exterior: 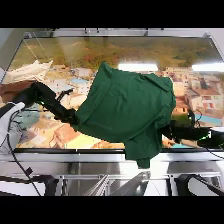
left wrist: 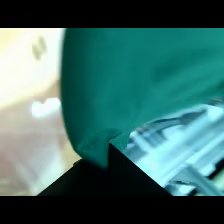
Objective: Fold the shirts.
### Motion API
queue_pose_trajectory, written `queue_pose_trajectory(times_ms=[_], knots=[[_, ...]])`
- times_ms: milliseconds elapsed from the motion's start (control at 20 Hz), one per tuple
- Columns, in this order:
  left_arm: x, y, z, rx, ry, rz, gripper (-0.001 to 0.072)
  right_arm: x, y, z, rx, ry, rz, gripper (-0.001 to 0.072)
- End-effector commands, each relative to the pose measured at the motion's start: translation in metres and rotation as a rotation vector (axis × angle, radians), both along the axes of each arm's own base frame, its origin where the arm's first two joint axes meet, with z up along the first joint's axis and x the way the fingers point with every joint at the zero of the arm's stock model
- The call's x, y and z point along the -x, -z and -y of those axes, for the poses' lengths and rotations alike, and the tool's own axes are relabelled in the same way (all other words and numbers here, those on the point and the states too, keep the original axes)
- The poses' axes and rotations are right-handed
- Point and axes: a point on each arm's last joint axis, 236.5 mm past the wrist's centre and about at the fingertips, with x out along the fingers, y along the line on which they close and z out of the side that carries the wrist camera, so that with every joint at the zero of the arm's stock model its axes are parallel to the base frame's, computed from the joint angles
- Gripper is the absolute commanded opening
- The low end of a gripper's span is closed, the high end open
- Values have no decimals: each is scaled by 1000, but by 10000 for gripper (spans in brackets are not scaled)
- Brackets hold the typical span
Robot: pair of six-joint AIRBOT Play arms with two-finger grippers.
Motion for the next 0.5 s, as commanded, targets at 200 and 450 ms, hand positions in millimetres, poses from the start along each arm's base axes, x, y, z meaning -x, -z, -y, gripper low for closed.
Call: queue_pose_trajectory(times_ms=[200, 450], knots=[[-2, -342, 35, 793, 78, 727, 21, 13, -396, 15, -408, -179, 1187, 20], [79, -506, 35, 525, 118, 1446, 21, 88, -541, -29, 38, -257, 1643, 20]])
